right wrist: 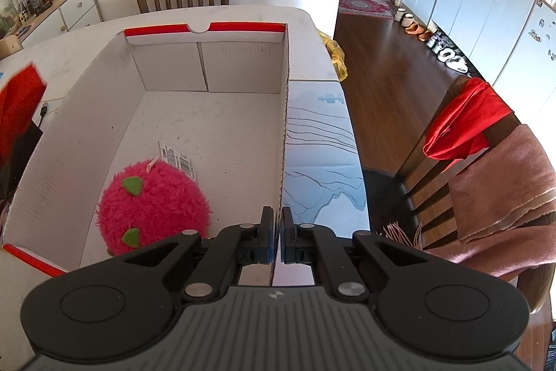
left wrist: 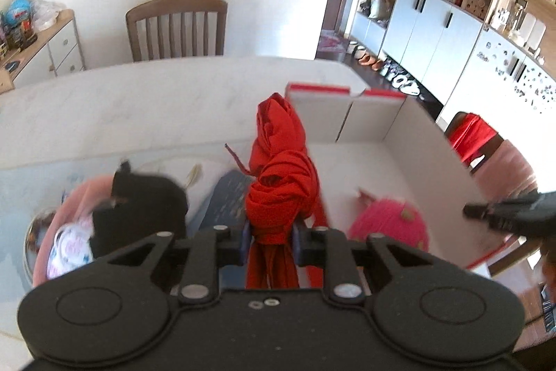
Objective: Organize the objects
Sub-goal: 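Lift the red umbrella with the left gripper and lower it into the box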
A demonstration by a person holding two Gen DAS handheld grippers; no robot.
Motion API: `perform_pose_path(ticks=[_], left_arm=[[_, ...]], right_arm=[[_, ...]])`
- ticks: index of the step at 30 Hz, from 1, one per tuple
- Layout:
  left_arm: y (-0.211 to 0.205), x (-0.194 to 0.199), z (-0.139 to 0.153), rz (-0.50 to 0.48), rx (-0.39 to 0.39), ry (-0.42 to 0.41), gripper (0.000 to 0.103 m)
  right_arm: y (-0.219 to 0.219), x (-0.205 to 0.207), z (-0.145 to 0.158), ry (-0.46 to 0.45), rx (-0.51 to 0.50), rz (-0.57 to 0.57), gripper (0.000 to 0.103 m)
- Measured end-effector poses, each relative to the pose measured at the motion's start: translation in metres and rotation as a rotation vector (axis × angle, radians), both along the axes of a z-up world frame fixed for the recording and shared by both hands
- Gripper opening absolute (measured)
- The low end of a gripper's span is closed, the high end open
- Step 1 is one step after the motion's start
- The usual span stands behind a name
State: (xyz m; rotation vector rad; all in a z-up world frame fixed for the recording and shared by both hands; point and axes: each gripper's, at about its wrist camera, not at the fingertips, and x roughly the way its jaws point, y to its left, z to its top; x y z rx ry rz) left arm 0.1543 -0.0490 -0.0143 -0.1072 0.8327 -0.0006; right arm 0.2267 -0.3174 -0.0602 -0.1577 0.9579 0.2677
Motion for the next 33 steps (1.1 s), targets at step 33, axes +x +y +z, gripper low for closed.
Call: perform_pose_path(ticks=[33], left_arm=[[-0.129,0.138,-0.066,-0.153,0.290,0.240,0.023]], right_arm=[[-0.004,0.004,-0.001,0.000,-0.024,0.088,0.003]])
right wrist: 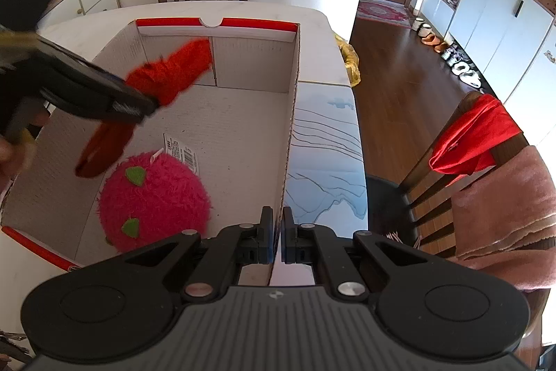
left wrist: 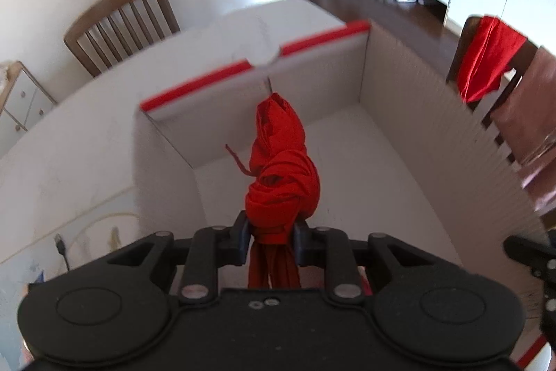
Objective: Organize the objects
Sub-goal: 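Lift the red umbrella with the left gripper and lower it into the box, then open the left gripper and move it back to the pile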
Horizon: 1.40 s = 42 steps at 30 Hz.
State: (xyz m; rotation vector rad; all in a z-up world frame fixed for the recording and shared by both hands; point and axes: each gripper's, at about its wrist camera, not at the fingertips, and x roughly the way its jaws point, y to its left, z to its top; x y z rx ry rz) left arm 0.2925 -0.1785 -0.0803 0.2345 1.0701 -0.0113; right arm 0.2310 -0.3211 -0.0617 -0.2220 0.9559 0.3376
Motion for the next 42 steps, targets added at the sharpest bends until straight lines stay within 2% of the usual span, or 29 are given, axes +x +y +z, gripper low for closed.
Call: perform_pose_path(ticks=[7,14,16,17,19,27,33,42], left_arm=[[0.002,0.006,-0.018,0.008,0.016,0.071,0.026],[0.014,0.005,-0.030,0.024,-0.006,0.123,0.030],[0.010,0.010,-0.030,0.029,-0.021,0.132,0.034],[0.011,0.009,-0.030,0.028,-0.027,0.135,0.041],[0.007,0.009,-0.026,0.024,-0.029,0.125,0.051],[0.000,0.000,-0.007,-0.011,-0.047,0.057,0.066],[-0.003,-0.004,0.006,-0.025,-0.081,0.007,0.068],[0.009,-0.027,0.040,-0.032,-0.141,-0.064,0.068]], right_arm=[[-0.003,0.003,-0.001,0.000,0.004,0.013,0.003],[-0.004,0.003,-0.002,0.003,0.008,0.017,0.003],[-0.003,0.003,-0.002,0.003,0.009,0.017,0.003],[-0.004,0.003,-0.002,0.003,0.008,0.017,0.003],[-0.004,0.003,-0.002,0.003,0.009,0.016,0.003],[-0.003,0.004,-0.002,0.005,0.009,0.012,0.003],[-0.003,0.005,-0.002,0.006,0.009,-0.001,0.003],[-0.004,0.007,-0.003,0.009,0.007,-0.021,0.003]])
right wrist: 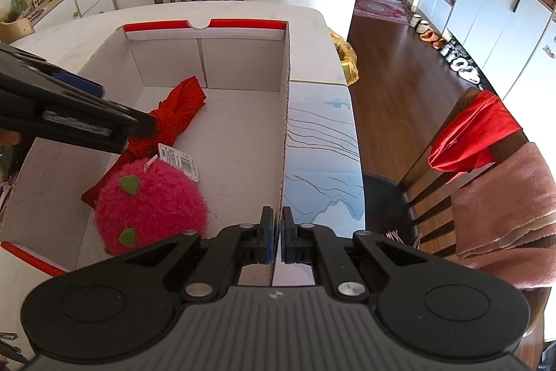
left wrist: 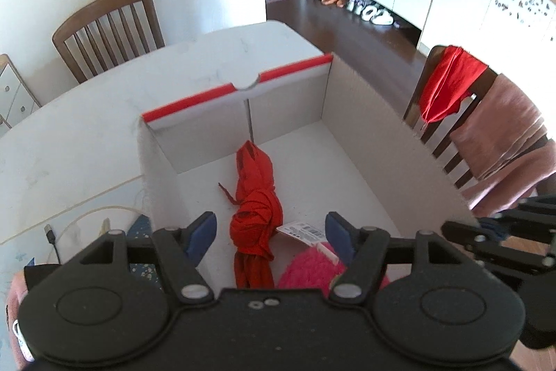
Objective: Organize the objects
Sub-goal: 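Open the left gripper and move it back to the pile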
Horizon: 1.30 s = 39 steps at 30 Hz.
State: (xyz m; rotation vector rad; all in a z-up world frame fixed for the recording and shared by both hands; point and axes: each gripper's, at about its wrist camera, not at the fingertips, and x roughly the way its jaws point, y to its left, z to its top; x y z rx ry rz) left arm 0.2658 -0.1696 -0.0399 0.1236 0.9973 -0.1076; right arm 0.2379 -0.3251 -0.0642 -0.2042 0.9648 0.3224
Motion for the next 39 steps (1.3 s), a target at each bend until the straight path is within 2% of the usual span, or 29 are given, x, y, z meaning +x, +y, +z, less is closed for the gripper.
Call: perform_pose_path(ticks=[4,10,14,18,23,27,35,39], left_arm=[[0.010,-0.010,0.013,0.005,-0.016,-0.037,0.069],[0.030,-0.027,0.029,0.029,-0.025,-0.091,0.081],[0.048,-0.041,0.036,0.056,-0.033,-0.126,0.093],[0.068,-0.054,0.039,0.095,-0.003,-0.161,0.102],[0.095,-0.065,0.033,0.137,0.042,-0.167,0.103],[0.122,-0.072,0.024,0.190,0.006,-0.149,0.103],[0.165,-0.087,0.004,0.282,-0.013,-0.140,0.102],[0.184,-0.091,-0.009,0.311,-0.053,-0.126,0.102]], right_arm=[[0.001,0.001,0.000,0.003,-0.001,-0.012,0.003],[0.004,0.001,-0.002,0.006,-0.011,-0.031,0.003],[0.003,0.001,-0.002,0.009,-0.011,-0.044,0.003],[0.005,0.001,-0.001,0.009,-0.016,-0.051,0.003],[0.006,0.001,-0.001,0.011,-0.020,-0.066,0.003],[0.007,0.001,-0.001,0.010,-0.023,-0.079,0.003],[0.010,0.001,0.000,0.011,-0.030,-0.099,0.003],[0.011,0.001,0.000,0.012,-0.033,-0.105,0.003]])
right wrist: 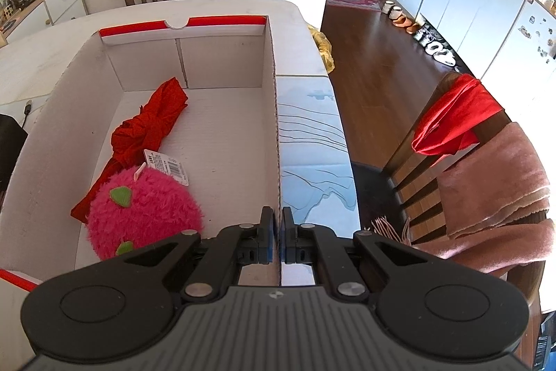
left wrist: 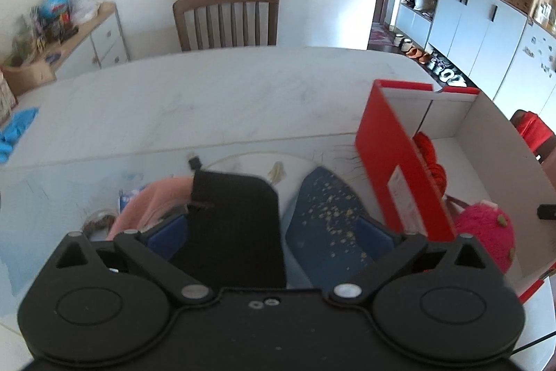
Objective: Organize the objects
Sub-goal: 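Open the left gripper and move it back to the pile, then grasp the black hairbrush with the left gripper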
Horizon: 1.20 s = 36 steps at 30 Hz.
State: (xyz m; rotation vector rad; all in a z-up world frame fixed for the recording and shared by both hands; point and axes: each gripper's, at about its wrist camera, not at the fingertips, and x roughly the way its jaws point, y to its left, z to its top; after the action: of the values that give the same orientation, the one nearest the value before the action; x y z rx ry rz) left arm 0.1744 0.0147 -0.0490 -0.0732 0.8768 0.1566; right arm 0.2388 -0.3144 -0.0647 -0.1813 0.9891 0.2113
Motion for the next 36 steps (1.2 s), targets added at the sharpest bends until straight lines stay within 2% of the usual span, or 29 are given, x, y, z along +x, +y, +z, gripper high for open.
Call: perform_pose_path(ticks=[3,11,14,16,18,22,24,25,27,28,30,36], left_arm=[[0.012,-0.002,-0.012,0.018,-0.031,0.013,0.102],[0.032,-0.003,-0.035,0.066,-0.036,0.043,0.098],[0.033,0.000,-0.042,0.051,-0.033,0.048,0.096],[0.032,0.002,-0.047,0.036,-0.031,0.062,0.090],[0.030,0.006,-0.053,0.027,-0.028,0.086,0.077],[0.029,0.003,-0.057,0.008,-0.028,0.090,0.065],[0.029,0.001,-0.056,0.003,-0.032,0.085,0.049],[0.029,0.000,-0.055,0.006,-0.036,0.081,0.045],[0.031,-0.003,-0.051,0.004,-0.056,0.065,0.027],[0.032,-0.003,-0.050,0.003,-0.066,0.059,0.023],[0.035,-0.005,-0.049,0.008,-0.095,0.054,0.005],[0.036,-0.013,-0.033,0.016,-0.147,0.019,0.003]], right_arm=[[0.001,0.000,0.000,0.001,-0.003,-0.004,0.004],[0.001,0.000,0.000,0.001,-0.012,-0.008,0.004],[0.002,0.000,-0.001,0.001,-0.014,-0.008,0.004],[0.002,0.000,-0.001,0.000,-0.014,-0.009,0.004],[0.002,0.000,-0.001,0.000,-0.015,-0.009,0.004],[0.002,0.000,-0.001,0.001,-0.013,-0.009,0.004],[0.002,0.000,-0.001,0.000,-0.013,-0.008,0.004],[0.002,0.000,-0.001,0.000,-0.014,-0.008,0.004],[0.002,0.000,-0.001,0.000,-0.014,-0.008,0.004],[0.002,0.000,-0.001,0.000,-0.014,-0.008,0.004],[0.002,0.000,-0.001,-0.001,-0.013,-0.008,0.004],[0.000,0.001,0.000,-0.003,-0.005,-0.013,0.004]])
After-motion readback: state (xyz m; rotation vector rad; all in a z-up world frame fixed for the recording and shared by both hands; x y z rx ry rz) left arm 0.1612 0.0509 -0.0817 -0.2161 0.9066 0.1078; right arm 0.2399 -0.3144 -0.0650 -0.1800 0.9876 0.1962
